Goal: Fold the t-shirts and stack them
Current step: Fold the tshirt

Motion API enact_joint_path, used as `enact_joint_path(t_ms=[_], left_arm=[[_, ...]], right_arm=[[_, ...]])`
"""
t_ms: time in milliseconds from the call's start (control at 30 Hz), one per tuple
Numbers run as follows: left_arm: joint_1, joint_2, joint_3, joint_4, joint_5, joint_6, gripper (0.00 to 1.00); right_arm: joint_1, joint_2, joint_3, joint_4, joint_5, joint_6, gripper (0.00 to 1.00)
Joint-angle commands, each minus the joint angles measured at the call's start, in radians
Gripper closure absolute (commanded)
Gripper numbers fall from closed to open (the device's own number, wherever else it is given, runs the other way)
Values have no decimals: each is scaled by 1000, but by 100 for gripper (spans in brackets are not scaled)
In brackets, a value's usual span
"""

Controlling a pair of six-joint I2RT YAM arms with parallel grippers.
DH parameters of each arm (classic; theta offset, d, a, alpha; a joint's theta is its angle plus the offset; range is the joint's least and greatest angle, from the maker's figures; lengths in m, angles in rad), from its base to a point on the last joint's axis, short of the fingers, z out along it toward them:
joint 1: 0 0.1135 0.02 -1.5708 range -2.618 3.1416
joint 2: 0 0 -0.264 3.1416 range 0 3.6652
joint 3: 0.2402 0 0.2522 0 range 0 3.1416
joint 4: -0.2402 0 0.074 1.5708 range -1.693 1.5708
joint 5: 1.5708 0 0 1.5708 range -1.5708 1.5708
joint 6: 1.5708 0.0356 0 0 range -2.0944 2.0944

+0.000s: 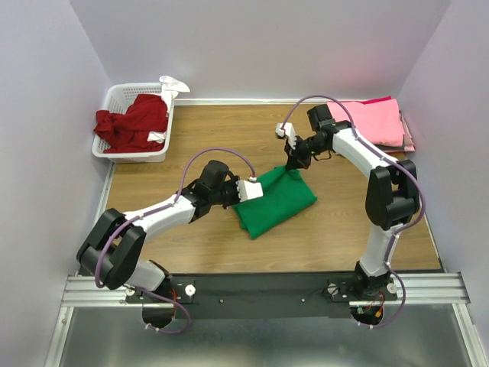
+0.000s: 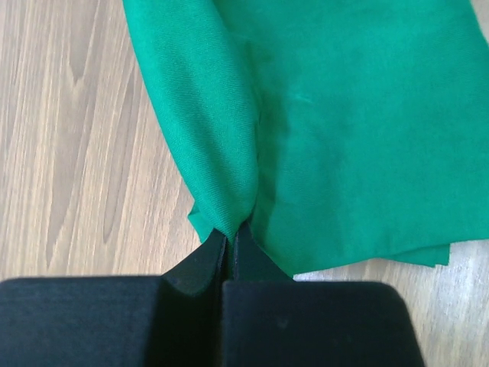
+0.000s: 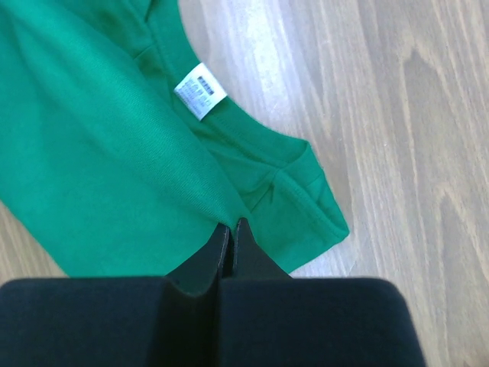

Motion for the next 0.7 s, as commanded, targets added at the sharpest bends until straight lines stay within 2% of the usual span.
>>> enact_joint_path(t_ms=[0,200,400,500,533,600,633,667], left_arm=[[19,5,24,34,-18,-33,100],[32,37,25,39,-35,-62,100],[47,118,106,-50,-67,-124,100],[61,172,169,-133,-95,-216,100],[65,204,187,-175,-106,-277,100],[81,249,266,-235,-193,-364,86],[88,293,298,-303,-222,-454,76],[110,309,350,-329,-303,-507,62]], right_arm=[[-3,53,55,77,15,85,98],[-3,111,88,115,25,145,92],[4,162,115,158,47,199,85],[12,172,109,219,94,257,77],[15,172,98,279,122,313,65],[23,168,78,359,233,389,55],[23,156,54,452,290,506,41],[23,153,54,489,367,581,34]])
